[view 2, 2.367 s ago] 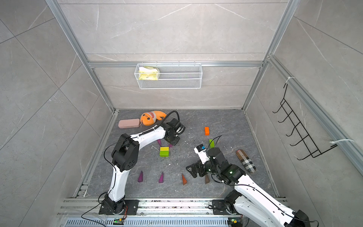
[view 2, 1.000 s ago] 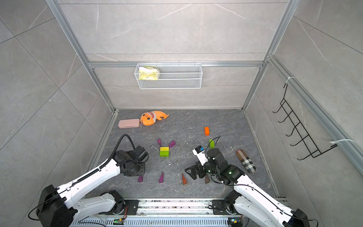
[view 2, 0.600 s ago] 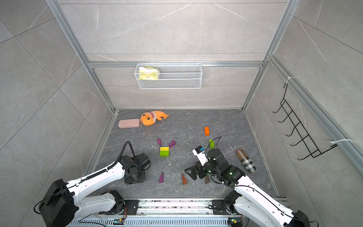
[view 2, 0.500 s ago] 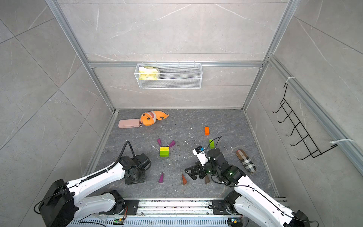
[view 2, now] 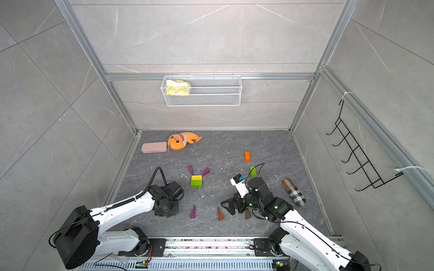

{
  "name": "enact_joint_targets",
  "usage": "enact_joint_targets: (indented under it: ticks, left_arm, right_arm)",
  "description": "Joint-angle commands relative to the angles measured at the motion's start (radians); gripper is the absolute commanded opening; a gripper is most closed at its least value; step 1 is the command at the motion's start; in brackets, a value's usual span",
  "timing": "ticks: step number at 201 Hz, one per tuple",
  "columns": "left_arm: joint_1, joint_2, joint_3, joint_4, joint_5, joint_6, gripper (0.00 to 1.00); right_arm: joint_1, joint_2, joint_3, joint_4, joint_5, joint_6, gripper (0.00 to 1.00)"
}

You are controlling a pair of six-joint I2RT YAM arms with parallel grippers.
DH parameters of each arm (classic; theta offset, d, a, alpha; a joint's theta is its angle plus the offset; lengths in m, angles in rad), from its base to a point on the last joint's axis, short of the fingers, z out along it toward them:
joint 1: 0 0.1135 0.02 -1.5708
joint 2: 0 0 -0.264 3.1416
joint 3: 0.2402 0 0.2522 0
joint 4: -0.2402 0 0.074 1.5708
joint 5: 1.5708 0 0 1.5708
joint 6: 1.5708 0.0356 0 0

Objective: Assemble a small pinwheel with building blocks
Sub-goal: Pick up the building block from the center of the board.

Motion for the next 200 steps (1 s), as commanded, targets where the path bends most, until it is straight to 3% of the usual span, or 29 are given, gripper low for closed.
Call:
enact_joint_targets:
  ticks: [1, 159, 200]
  left_arm:
    - [-0.002, 0.002, 0.000, 0.005, 0.007, 0.017, 0.38]
    - [-0.002, -0.029, -0.028, -0.055, 0.022, -0.017, 0.36]
    - [-0.002, -0.021, -0.034, -0.032, 0.034, -0.004, 0.29]
  right_arm:
    - [-0.004, 0.004, -0.009, 0.016, -0.010, -0.017, 1.00]
    - [-0.003, 0.027, -0.005, 0.017, -0.017, -0.017, 1.00]
    - [-0.004, 0.033, -0.005, 0.017, -0.017, -0.017, 1.00]
